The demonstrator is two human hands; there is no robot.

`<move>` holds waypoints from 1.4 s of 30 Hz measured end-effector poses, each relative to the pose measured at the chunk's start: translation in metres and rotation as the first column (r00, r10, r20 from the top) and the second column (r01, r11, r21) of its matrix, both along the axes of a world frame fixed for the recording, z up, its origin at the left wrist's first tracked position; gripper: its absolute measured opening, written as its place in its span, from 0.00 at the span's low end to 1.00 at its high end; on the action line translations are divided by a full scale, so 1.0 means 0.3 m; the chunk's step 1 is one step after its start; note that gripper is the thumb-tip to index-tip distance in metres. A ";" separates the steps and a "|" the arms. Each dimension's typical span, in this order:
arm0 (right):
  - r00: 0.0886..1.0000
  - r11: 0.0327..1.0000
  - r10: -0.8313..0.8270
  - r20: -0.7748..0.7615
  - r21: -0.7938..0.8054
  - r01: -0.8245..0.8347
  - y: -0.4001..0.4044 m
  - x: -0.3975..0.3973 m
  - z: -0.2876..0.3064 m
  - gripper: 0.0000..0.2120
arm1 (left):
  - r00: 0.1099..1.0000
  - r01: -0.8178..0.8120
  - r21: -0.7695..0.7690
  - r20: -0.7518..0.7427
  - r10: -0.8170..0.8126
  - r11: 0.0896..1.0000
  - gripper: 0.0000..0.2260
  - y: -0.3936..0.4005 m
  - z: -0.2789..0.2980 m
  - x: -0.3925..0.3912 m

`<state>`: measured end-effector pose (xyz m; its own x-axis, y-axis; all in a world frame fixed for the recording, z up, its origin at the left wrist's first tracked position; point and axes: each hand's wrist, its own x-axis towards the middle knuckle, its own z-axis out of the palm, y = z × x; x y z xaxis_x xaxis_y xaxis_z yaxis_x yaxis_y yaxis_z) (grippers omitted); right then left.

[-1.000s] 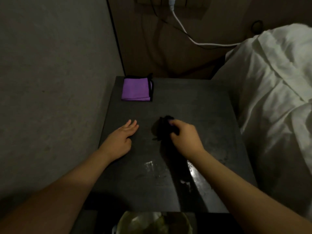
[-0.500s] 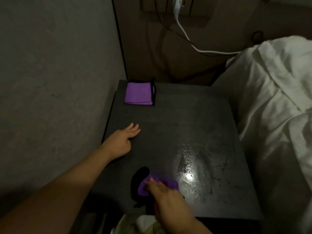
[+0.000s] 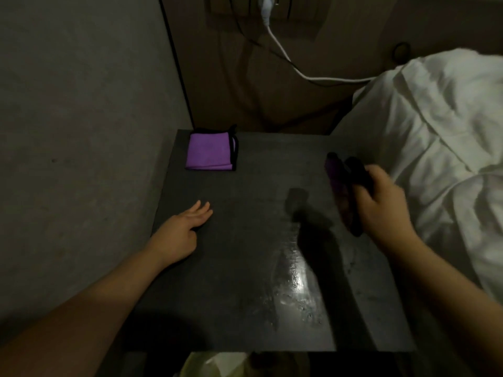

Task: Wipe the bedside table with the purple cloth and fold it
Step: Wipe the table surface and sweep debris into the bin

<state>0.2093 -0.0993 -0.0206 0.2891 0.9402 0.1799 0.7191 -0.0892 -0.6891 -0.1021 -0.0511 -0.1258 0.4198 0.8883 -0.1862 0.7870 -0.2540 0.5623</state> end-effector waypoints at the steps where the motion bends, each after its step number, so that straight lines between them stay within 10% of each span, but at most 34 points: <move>1: 0.998 1.000 0.003 0.069 -0.028 -0.001 0.043 0.032 -0.008 0.06 | 1.000 0.003 0.009 0.005 -0.003 1.000 0.31 0.001 0.000 0.002; 7: 0.932 0.918 0.279 0.230 -0.349 -0.189 0.137 0.100 -0.263 0.16 | 1.000 -0.006 0.050 0.024 0.005 0.999 0.30 -0.006 -0.008 0.012; 28: 0.861 0.778 0.507 0.037 -0.448 -0.440 -0.503 0.011 -0.385 0.42 | 0.999 0.004 0.014 -0.042 -0.003 1.000 0.29 -0.019 0.015 0.027; 34: 0.891 0.791 0.442 -0.105 -0.423 -0.443 -0.417 0.057 -0.257 0.21 | 0.996 0.030 0.070 -0.081 -0.024 0.997 0.28 -0.063 0.026 0.075; 42: 0.974 0.986 0.136 0.179 -0.117 -0.116 -0.147 0.187 -0.028 0.06 | 0.973 0.214 0.044 -0.102 -0.209 0.976 0.33 -0.083 0.035 0.253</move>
<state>0.2653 -0.1433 -0.0291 0.1378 0.9834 0.1180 0.8438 -0.0541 -0.5340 -0.0263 -0.0760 -0.1153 0.5820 0.7910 -0.1885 0.7615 -0.4489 0.4675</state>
